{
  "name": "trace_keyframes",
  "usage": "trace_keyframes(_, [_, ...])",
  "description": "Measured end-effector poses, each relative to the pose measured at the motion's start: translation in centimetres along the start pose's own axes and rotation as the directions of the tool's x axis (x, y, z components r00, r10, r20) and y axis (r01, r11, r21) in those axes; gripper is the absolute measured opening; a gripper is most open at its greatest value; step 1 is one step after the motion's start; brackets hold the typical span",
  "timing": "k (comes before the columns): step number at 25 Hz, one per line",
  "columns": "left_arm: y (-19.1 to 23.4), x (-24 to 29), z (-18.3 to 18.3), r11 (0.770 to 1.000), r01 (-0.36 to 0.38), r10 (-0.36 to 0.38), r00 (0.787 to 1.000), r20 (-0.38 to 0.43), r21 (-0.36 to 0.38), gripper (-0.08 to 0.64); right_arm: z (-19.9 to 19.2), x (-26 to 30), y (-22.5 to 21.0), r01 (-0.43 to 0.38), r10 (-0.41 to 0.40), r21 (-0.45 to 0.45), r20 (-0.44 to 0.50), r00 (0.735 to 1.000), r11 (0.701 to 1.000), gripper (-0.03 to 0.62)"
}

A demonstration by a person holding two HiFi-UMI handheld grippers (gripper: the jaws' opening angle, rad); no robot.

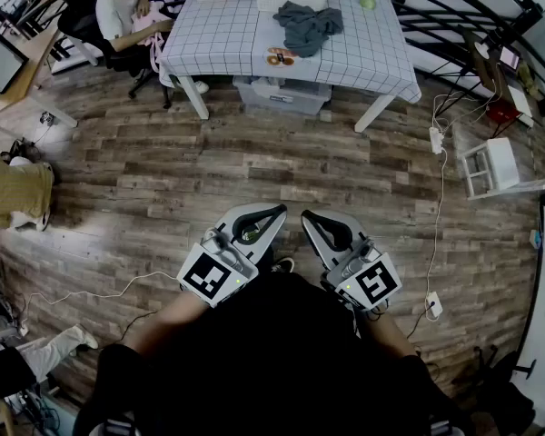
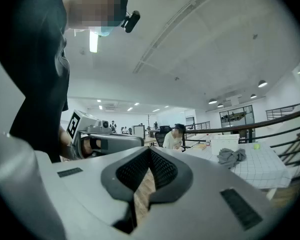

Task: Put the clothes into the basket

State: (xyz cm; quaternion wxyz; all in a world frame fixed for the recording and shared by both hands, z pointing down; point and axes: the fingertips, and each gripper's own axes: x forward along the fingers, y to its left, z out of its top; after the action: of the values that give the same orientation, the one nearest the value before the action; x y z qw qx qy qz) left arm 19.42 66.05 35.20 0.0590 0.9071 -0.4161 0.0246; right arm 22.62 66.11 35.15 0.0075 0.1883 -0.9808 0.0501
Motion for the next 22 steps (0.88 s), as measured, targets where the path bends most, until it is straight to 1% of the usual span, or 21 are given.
trace_keyframes(5, [-0.8, -1.0, 0.0, 1.0, 0.003, -0.003, 1.0, 0.003, 0.004, 0.003, 0.0, -0.4, 1.3, -0.009, 0.008, -0.019, -0.008, 1.0, 1.0, 0.017])
trace_keyframes(11, [-1.4, -1.7, -0.3, 1.0, 0.012, -0.012, 1.0, 0.002, 0.011, 0.003, 0.0, -0.7, 1.9, 0.013, -0.013, -0.014, -0.002, 1.0, 1.0, 0.017])
trace_keyframes(14, [-1.4, -1.9, -0.1, 1.0, 0.006, -0.006, 1.0, 0.009, 0.008, 0.003, -0.3, -0.8, 1.7, 0.021, -0.021, -0.04, 0.005, 1.0, 0.999, 0.017])
trace_keyframes(22, [1.1, -1.4, 0.1, 1.0, 0.001, -0.001, 1.0, 0.014, 0.015, 0.003, 0.2, 1.0, 0.4, 0.053, -0.052, -0.024, 0.022, 0.998, 0.998, 0.017])
